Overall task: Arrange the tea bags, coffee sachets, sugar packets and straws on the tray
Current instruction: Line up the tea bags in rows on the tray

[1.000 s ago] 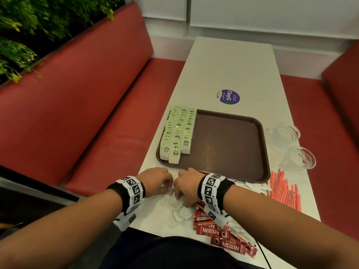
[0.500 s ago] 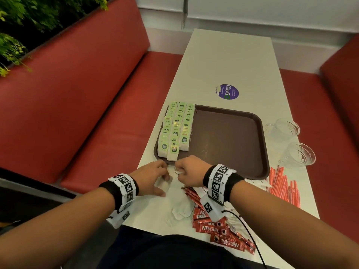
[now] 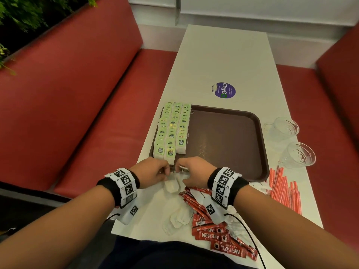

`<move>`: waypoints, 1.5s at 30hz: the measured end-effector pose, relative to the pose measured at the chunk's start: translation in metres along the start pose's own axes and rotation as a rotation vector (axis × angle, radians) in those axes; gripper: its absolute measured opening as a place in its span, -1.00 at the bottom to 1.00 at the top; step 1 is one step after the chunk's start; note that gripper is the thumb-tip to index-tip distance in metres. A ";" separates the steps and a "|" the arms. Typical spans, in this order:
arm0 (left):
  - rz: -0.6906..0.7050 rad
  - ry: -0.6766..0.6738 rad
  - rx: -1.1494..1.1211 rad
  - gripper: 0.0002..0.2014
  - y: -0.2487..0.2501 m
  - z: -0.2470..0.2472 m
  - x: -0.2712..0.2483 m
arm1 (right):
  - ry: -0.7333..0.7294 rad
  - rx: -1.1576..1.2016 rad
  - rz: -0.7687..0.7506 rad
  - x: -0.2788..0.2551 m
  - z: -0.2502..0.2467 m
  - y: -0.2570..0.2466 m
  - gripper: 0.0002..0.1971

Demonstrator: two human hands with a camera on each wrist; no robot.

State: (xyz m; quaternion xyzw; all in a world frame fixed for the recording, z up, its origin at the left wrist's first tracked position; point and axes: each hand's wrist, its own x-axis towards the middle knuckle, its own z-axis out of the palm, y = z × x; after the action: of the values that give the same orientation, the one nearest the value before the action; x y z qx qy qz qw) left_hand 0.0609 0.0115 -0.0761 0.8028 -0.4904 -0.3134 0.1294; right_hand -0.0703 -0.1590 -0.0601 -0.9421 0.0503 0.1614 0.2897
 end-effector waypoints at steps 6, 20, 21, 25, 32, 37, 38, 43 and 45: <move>0.033 0.013 -0.265 -0.90 0.008 -0.026 0.011 | 0.104 0.097 -0.049 0.003 -0.004 -0.002 -0.68; 0.062 0.237 -0.100 -0.83 0.034 -0.037 0.026 | 0.305 0.353 0.126 0.017 -0.028 0.016 -0.89; 0.064 0.257 -0.120 -0.86 0.034 -0.035 0.028 | 0.304 0.368 0.135 0.018 -0.028 0.018 -0.90; 0.061 0.292 -0.168 -0.93 0.031 -0.033 0.034 | 0.251 0.417 0.148 0.020 -0.022 0.026 -0.85; -0.112 0.253 -0.117 -0.85 0.027 -0.027 0.057 | 0.230 0.351 0.217 0.025 -0.020 0.041 -0.95; -0.213 0.165 0.052 -0.79 0.024 -0.029 0.078 | 0.191 0.236 0.286 0.031 -0.023 0.053 -0.82; -0.224 0.180 0.070 -0.78 0.025 -0.031 0.081 | 0.170 0.224 0.293 0.033 -0.023 0.054 -0.81; -0.307 0.248 0.026 -0.75 0.024 -0.033 0.091 | 0.072 0.164 0.299 0.039 -0.018 0.055 -0.82; -0.292 0.274 0.051 -0.69 0.024 -0.029 0.089 | 0.050 0.150 0.293 0.041 -0.017 0.053 -0.78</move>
State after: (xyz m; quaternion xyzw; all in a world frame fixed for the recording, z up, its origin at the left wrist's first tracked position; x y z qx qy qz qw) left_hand 0.0907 -0.0801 -0.0748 0.9036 -0.3543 -0.2043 0.1278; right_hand -0.0368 -0.2124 -0.0891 -0.9040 0.2061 0.1744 0.3314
